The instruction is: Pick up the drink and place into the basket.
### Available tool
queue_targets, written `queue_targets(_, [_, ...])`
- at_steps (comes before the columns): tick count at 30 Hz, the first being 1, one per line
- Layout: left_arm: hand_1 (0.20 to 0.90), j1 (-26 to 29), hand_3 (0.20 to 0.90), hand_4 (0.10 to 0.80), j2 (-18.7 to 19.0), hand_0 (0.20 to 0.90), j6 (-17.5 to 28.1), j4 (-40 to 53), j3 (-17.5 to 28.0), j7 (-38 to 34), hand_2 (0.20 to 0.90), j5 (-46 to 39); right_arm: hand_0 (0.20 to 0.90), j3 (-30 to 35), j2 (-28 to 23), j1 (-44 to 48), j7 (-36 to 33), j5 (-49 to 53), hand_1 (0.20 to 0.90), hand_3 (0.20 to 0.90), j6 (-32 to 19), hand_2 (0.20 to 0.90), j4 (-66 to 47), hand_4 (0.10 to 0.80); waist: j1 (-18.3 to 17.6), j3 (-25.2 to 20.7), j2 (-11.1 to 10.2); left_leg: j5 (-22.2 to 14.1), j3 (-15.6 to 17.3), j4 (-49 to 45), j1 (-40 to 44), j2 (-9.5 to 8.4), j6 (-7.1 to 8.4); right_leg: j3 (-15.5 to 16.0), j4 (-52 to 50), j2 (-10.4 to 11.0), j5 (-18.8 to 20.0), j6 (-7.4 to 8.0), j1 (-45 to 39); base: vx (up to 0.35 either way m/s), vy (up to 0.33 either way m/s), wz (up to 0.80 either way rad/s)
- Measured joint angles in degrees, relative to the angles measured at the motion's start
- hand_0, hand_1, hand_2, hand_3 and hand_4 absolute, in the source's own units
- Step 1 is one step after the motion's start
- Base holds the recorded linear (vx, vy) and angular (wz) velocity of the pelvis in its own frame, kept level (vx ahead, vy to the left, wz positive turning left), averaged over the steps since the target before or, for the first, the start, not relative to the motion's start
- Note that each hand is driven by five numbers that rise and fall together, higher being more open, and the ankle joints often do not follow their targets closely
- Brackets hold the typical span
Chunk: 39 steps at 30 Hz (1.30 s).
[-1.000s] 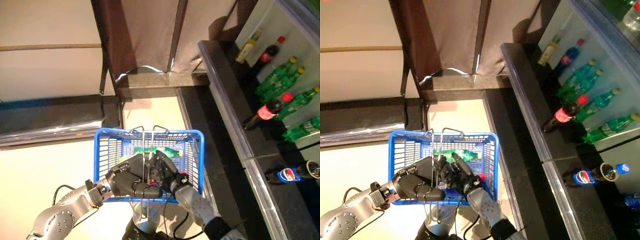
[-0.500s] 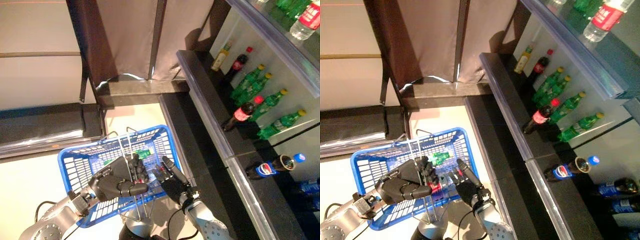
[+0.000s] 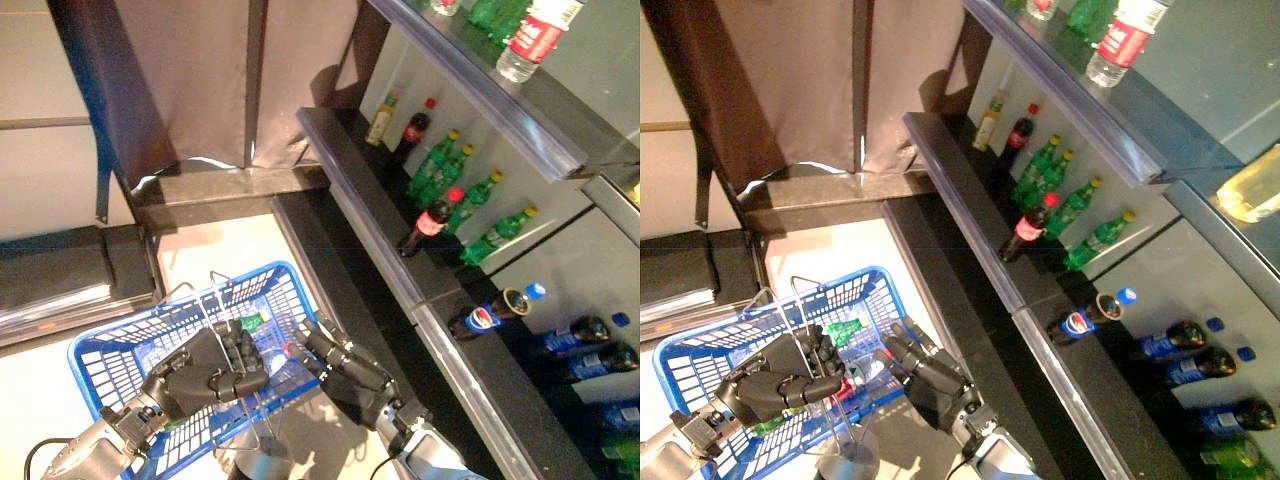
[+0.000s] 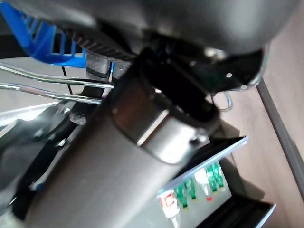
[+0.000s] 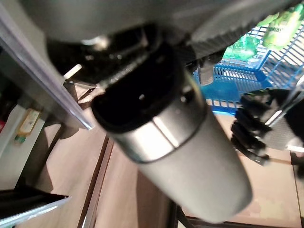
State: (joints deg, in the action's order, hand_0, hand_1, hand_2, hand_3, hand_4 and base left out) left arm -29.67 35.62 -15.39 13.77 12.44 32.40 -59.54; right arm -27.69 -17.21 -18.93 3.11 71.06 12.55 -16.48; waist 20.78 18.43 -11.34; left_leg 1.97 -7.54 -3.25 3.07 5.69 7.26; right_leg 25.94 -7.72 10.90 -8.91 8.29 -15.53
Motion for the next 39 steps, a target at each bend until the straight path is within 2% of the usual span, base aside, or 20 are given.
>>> queue_targets(4, [0.3, -0.5, 0.2, 0.1, -2.5, 0.3, 2.4, -6.7, -0.4, -5.4, 0.3, 4.4, 0.9, 3.1, -2.1, -1.3, 1.4, -3.6, 0.9, 0.9, 0.8, 0.9, -0.2, 0.8, -2.4, -1.6, 1.1, 2.0, 2.0, 3.2, 1.9, 0.35, -0.22, -1.8, 0.6, -0.1, 1.0, 0.13, 0.6, -0.135, -0.004, -0.23])
queue_targets(7, [0.3, -1.2, 0.2, 0.1, -5.4, 0.3, 6.3, -15.7, -1.1, -9.1, 0.3, 4.9, 0.9, 7.2, -3.8, -3.9, 4.5, -6.4, 0.9, 0.9, 2.2, 0.9, -0.1, 0.8, -6.0, -3.9, 1.6, 2.8, 4.8, 5.1, 2.0, 0.85, -0.53, -5.0, 1.3, 0.1, 2.1, 0.09, 3.1, -0.229, -0.002, -0.42])
queue_targets(11, [0.3, -0.6, 0.2, 0.1, -6.6, 0.3, 10.9, -24.7, -2.9, -14.4, 0.3, 5.4, 0.9, 10.3, -4.9, -5.2, 6.3, -12.1, 0.9, 0.9, 3.4, 0.9, 3.1, 0.8, -9.8, -5.0, 1.7, 3.5, 8.0, 6.8, 2.8, 1.57, -0.6, -8.3, 2.5, -0.4, 3.6, -0.06, 4.6, -0.188, -0.01, -0.46])
queue_targets(15, [0.3, 2.4, 0.2, 0.1, -12.6, 0.3, 16.0, -35.2, -3.3, -18.5, 0.3, 5.3, 0.9, 12.2, -4.8, -6.0, 7.1, -21.5, 0.9, 0.9, 4.3, 0.9, 12.7, 0.8, -13.3, -6.7, 2.5, 3.9, 11.1, 8.1, 2.8, 1.91, -1.22, -11.1, 4.1, -0.6, 5.3, -0.07, 6.7, -0.16, -0.017, -0.36])
queue_targets(19, [0.3, 4.1, 0.2, 0.1, -14.7, 0.3, 17.3, -40.5, -3.4, -21.0, 0.3, 5.3, 0.9, 12.5, -4.9, -6.7, 7.0, -28.9, 0.9, 0.9, 4.3, 0.9, 20.9, 0.8, -15.6, -7.2, 3.5, 3.9, 12.3, 8.1, 2.6, 2.16, -1.26, -12.4, 5.0, -0.8, 6.1, -0.15, 7.3, -0.116, -0.022, -0.2])
queue_targets(21, [0.3, 5.8, 0.2, 0.1, -16.3, 0.3, 18.4, -45.1, -3.8, -23.0, 0.3, 5.2, 0.9, 12.8, -4.0, -5.2, 5.9, -32.7, 0.9, 0.9, 4.4, 0.9, 28.0, 0.8, -16.5, -8.2, 4.8, 3.8, 13.5, 8.3, 2.4, 2.4, -1.36, -13.7, 5.0, -0.8, 6.3, 0.05, 8.3, -0.066, -0.002, -0.28])
queue_targets(24, [0.3, 8.7, 0.2, 0.1, -18.1, 0.3, 18.9, -52.6, -4.3, -25.1, 0.3, 4.5, 0.9, 13.6, -2.2, -2.6, 3.8, -38.2, 0.9, 0.9, 1.7, 0.9, 38.5, 0.8, -18.3, -10.0, 6.4, 3.8, 14.7, 8.3, 2.0, 2.56, -1.41, -14.0, 5.8, -0.8, 7.3, -0.14, 9.1, -0.036, 0.004, -0.19])
queue_targets(27, [0.3, 12.1, 0.2, 0.1, -19.9, 0.3, 19.0, -58.8, -4.4, -26.6, 0.3, 3.9, 0.9, 13.8, -0.3, -0.3, 0.2, -43.1, 0.9, 0.9, 0.7, 0.9, 48.2, 0.8, -18.6, -11.4, 7.7, 3.7, 14.9, 8.4, 2.1, 2.59, -1.46, -14.0, 6.8, -0.9, 7.6, -0.11, 8.8, -0.004, -0.001, -0.04])
queue_targets(33, [0.3, 16.2, 0.2, 0.1, -21.5, 0.3, 20.3, -69.2, -3.3, -28.1, 0.3, 2.3, 0.9, 17.1, 4.3, 4.7, -4.6, -50.3, 0.9, 0.9, -5.5, 0.9, 65.5, 0.8, -19.5, -14.3, 8.9, 3.5, 15.8, 8.4, 2.1, 2.66, -1.49, -14.9, 7.6, -1.0, 7.9, -0.14, 8.9, -0.013, 0.0, -0.08])
queue_targets(34, [0.3, 17.3, 0.2, 0.1, -21.7, 0.3, 21.3, -72.4, -3.3, -28.2, 0.3, 2.4, 0.9, 17.8, 5.1, 6.4, -4.6, -52.0, 0.9, 0.9, -8.1, 0.9, 70.5, 0.8, -19.6, -15.0, 9.1, 3.3, 16.6, 8.5, 2.2, 2.69, -1.52, -15.2, 8.1, -0.9, 8.4, -0.12, 9.1, -0.013, 0.002, -0.25])
queue_targets(36, [0.3, 19.5, 0.2, 0.1, -21.8, 0.3, 21.7, -77.1, -3.2, -29.3, 0.3, 2.4, 0.9, 18.7, 6.0, 9.0, -5.1, -53.2, 0.9, 0.9, -9.9, 0.9, 76.4, 0.8, -19.6, -16.0, 9.4, 3.1, 17.7, 8.5, 2.3, 2.76, -1.46, -15.3, 8.7, -0.8, 9.0, -0.08, 9.4, -0.013, 0.004, -0.27])
queue_targets(39, [0.3, 21.6, 0.2, 0.1, -21.8, 0.3, 21.8, -80.4, -3.2, -30.3, 0.3, 3.0, 0.9, 19.2, 6.5, 9.4, -5.9, -53.6, 0.9, 0.9, -12.4, 0.9, 78.8, 0.8, -19.8, -16.5, 9.7, 3.0, 18.1, 8.5, 2.3, 2.86, -1.43, -15.2, 9.3, -0.9, 9.5, -0.11, 9.5, 0.0, -0.001, -0.14])
